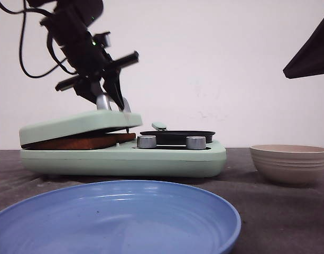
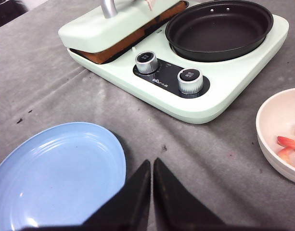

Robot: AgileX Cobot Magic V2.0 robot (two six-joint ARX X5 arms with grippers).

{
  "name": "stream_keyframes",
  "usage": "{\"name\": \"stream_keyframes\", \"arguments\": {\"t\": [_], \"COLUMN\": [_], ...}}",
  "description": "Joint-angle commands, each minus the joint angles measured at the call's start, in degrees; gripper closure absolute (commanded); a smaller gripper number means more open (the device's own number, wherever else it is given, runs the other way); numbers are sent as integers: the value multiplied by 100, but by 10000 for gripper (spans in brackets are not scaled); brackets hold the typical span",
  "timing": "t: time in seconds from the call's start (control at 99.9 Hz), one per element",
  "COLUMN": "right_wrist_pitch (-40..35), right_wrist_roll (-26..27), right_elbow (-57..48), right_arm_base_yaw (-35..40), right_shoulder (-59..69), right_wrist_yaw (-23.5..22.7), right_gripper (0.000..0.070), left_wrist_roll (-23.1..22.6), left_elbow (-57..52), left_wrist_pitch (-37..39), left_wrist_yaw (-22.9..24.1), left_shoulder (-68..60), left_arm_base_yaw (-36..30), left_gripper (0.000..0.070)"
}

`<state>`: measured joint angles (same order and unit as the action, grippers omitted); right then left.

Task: Make breakfast with bread and shrimp
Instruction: 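Push the grill lid down over the bread with the left gripper, then release the lid and raise the left gripper away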

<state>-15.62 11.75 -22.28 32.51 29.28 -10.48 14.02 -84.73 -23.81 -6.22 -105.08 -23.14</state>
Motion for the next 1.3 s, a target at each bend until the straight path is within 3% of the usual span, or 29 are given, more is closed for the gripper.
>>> {"name": "stream_keyframes", "arguments": {"t": [0.0, 0.11, 0.19, 0.32, 0.44, 0.87, 1.151, 1.291], "right_wrist_pitch": [55, 48, 50, 50, 50, 42, 46, 81], "right_wrist_roll": [-42, -42, -42, -42, -39, -35, -35, 7], "right_elbow": [-15, -15, -15, -15, -15, -15, -15, -15], "right_arm_base_yaw": [39, 39, 39, 39, 39, 35, 33, 33], "right_shoulder": [22, 22, 22, 22, 22, 22, 22, 17], "right_wrist_yaw": [-7, -7, -7, -7, -4, -2, 2, 31], "right_gripper": [700, 700, 700, 700, 700, 700, 700, 700], "left_wrist_roll": [-723, -750, -728, -710, -710, -686, -686, -745], "left_elbow": [83, 81, 77, 77, 77, -741, -951, -951], "left_wrist_pitch": [-494, -385, -369, -466, -507, -516, -732, -1158], "left_wrist_yaw": [-511, -428, -428, -428, -439, -498, -505, -1045], "left_shoulder": [-376, -367, -358, -358, -339, 470, 1504, 1998], "left_arm_base_yaw": [-94, -125, -125, -120, -120, 48, 640, 1038], "left_gripper": [690, 685, 642, 352, 214, 211, 213, 214]}}
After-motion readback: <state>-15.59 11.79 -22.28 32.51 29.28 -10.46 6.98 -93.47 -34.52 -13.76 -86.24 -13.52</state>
